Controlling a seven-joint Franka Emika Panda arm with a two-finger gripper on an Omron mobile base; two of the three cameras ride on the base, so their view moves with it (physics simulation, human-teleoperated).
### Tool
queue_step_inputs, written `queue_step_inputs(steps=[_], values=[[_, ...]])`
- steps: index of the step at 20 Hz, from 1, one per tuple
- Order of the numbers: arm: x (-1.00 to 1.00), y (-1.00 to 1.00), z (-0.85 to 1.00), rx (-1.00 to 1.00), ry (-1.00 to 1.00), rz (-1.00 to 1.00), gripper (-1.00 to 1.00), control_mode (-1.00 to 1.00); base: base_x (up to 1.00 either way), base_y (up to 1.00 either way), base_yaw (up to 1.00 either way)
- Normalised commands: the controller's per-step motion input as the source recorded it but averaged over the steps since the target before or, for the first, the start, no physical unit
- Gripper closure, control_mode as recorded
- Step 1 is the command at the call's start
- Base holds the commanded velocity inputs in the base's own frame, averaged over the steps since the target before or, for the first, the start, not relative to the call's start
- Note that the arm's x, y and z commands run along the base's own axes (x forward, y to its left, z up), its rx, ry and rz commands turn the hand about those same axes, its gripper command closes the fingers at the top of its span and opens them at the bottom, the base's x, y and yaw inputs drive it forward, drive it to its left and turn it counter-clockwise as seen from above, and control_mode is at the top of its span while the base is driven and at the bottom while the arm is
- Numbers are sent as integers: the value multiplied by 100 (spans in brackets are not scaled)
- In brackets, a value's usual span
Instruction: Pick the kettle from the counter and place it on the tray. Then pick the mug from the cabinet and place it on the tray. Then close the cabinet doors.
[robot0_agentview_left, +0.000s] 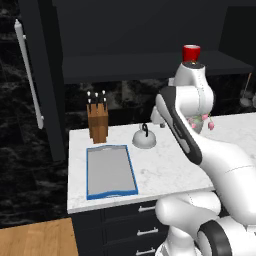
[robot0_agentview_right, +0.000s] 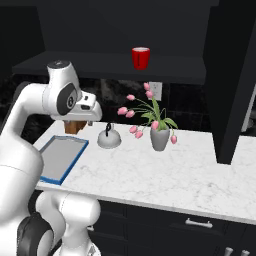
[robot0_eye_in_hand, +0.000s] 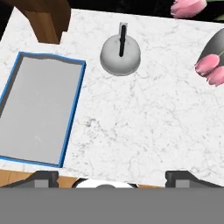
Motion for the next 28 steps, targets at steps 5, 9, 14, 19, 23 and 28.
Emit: queue_step_inputs(steps=[5, 9, 14, 19, 23, 28], values=[[1, 22, -34, -1, -2, 0, -100, -100, 0, 0, 0], [29, 1, -27, 0, 0, 0, -100, -100, 0, 0, 0], [19, 0, -22, 0, -2, 0, -100, -100, 0, 0, 0], [26, 0, -20, 0, 0, 0, -100, -100, 0, 0, 0], [33, 0, -22, 0, 0, 0, -100, -100, 0, 0, 0], [37, 0, -28, 0, 0, 0, -100, -100, 0, 0, 0]])
